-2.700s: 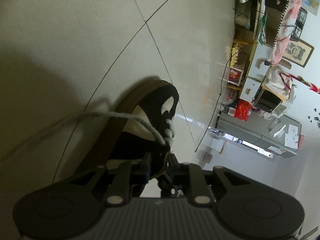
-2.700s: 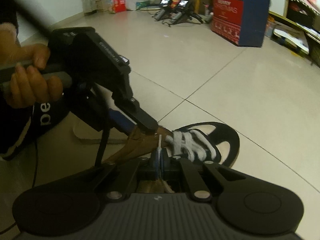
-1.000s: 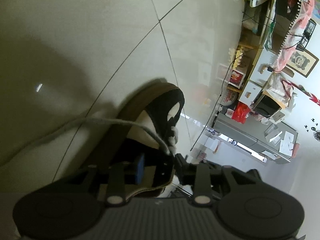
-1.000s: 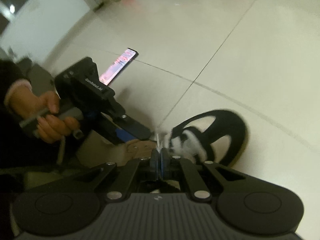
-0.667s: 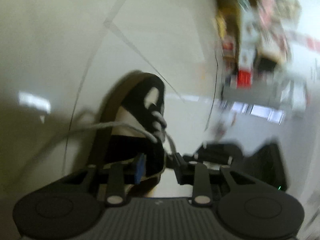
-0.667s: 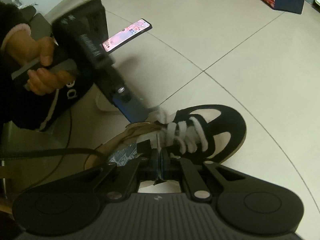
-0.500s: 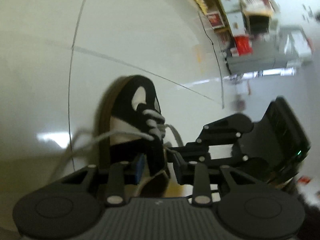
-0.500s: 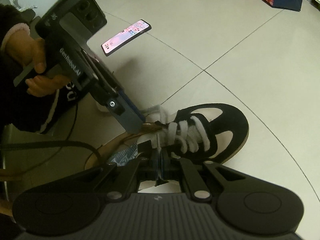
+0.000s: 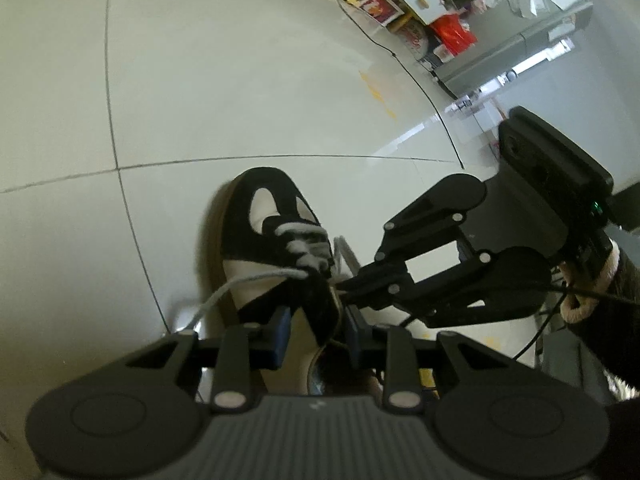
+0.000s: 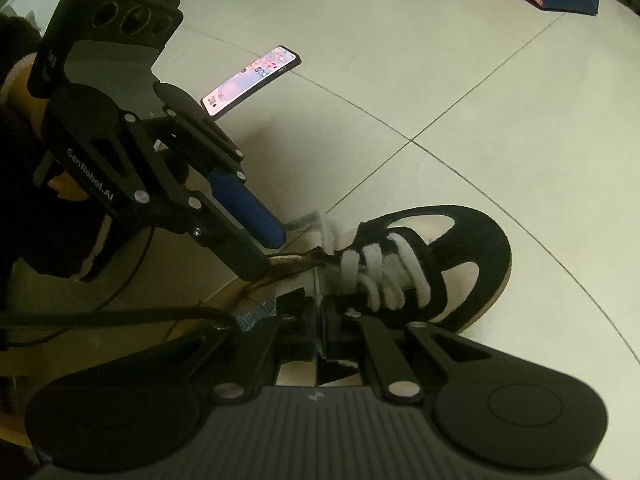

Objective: Lace up shoes with both hands

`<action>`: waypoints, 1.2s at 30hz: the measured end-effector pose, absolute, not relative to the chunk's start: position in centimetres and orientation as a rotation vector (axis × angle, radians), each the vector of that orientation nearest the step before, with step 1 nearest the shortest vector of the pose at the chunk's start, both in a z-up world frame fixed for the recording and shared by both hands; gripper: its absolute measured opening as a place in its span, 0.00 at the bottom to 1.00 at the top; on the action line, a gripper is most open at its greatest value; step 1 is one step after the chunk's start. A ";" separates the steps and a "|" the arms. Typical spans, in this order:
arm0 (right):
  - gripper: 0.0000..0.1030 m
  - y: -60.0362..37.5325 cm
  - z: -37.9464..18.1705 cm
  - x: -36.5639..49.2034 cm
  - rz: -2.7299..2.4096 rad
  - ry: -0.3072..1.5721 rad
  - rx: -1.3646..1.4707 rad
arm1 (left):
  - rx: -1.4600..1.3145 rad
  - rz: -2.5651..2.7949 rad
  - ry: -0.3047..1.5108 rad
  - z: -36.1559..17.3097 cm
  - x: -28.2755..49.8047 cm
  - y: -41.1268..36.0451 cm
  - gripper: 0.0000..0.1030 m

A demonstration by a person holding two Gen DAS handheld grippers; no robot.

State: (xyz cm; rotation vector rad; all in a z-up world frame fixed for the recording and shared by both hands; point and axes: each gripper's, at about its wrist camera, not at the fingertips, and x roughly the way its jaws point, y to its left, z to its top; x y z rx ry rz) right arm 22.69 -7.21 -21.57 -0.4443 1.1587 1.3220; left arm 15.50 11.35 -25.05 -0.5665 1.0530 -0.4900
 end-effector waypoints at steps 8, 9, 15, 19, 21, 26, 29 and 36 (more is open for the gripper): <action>0.03 -7.2 -20.8 21.7 1.292 1.128 -0.479 | -0.484 -0.518 1.001 -23.5 15.2 10.4 0.28; 0.03 -7.1 -20.8 21.5 1.287 1.122 -0.487 | -0.480 -0.516 1.003 -23.6 15.2 10.2 0.28; 0.03 -7.3 -20.9 21.3 1.275 1.104 -0.481 | -0.471 -0.528 1.004 -23.6 15.2 9.5 0.28; 0.03 -7.7 -20.8 21.4 1.276 1.102 -0.456 | -0.450 -0.523 1.009 -23.7 15.6 9.2 0.27; 0.03 -7.4 -20.9 21.2 1.275 1.096 -0.457 | -0.437 -0.512 1.012 -23.8 15.7 9.0 0.24; 0.03 -7.2 -21.0 20.9 1.274 1.085 -0.450 | -0.421 -0.475 1.001 -24.1 15.6 9.2 0.14; 0.03 -7.2 -21.0 21.0 1.282 1.082 -0.444 | -0.488 -0.457 1.000 -24.6 15.3 10.4 0.14; 0.03 -7.1 -20.6 20.4 1.298 1.041 -0.474 | -0.745 -0.340 1.078 -27.5 15.4 14.3 0.14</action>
